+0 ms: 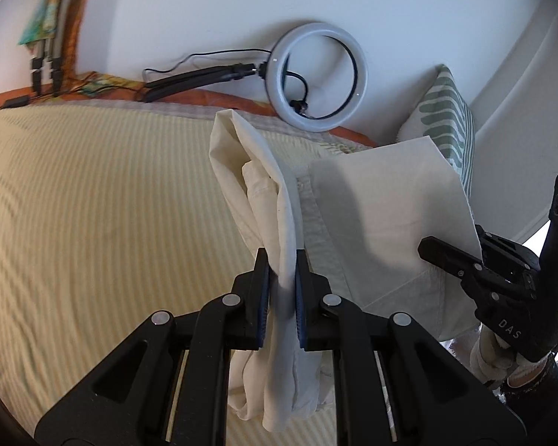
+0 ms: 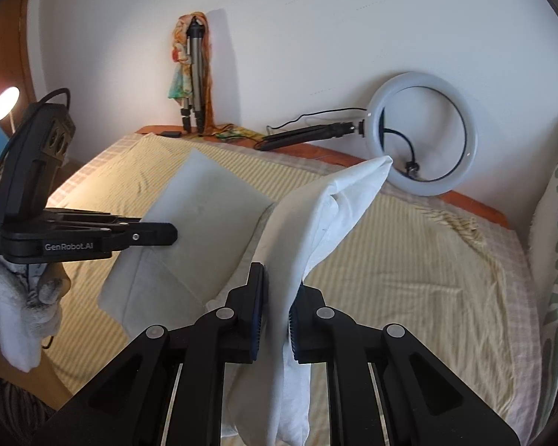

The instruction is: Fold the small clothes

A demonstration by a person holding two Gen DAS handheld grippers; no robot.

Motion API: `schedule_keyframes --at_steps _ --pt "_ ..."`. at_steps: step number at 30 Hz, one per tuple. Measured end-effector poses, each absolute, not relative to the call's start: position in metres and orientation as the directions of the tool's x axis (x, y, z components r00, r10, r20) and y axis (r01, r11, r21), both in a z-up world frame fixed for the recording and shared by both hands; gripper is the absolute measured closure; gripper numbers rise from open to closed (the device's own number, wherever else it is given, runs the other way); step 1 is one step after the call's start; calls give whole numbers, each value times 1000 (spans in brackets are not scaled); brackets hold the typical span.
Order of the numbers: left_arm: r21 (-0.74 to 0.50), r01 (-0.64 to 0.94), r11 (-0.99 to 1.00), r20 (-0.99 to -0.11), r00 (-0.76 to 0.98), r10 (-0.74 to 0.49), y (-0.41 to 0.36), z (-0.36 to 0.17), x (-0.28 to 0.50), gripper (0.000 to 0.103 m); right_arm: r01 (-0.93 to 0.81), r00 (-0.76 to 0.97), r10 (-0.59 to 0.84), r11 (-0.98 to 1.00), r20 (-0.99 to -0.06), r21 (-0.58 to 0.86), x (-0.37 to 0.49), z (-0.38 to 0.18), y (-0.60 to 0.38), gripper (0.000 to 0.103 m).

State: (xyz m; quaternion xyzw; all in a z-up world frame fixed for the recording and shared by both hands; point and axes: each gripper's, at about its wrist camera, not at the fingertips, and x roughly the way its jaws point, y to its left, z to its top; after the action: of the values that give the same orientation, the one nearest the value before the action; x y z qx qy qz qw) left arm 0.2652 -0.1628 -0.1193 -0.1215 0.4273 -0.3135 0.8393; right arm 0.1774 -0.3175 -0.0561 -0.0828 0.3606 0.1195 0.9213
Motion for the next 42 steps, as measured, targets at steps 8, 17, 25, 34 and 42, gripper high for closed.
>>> schedule_keyframes --at_steps 8,17,25,34,42 --pt "-492 486 722 -608 403 -685 -255 -103 321 93 -181 745 81 980 -662 -83 211 -44 -393 93" --pt "-479 528 701 -589 399 -703 -361 -100 384 93 -57 773 -11 995 -635 -87 269 -45 -489 93" --pt "-424 516 744 -629 423 -652 -414 -123 410 93 -2 761 -110 985 -640 -171 308 -73 -532 93" --pt "-267 513 816 -667 513 -541 -428 -127 401 92 151 671 -320 942 -668 -300 336 -107 -559 86" --pt "-235 510 827 -660 541 -521 -406 -115 390 91 210 674 -314 949 -668 -235 322 -92 -573 73"
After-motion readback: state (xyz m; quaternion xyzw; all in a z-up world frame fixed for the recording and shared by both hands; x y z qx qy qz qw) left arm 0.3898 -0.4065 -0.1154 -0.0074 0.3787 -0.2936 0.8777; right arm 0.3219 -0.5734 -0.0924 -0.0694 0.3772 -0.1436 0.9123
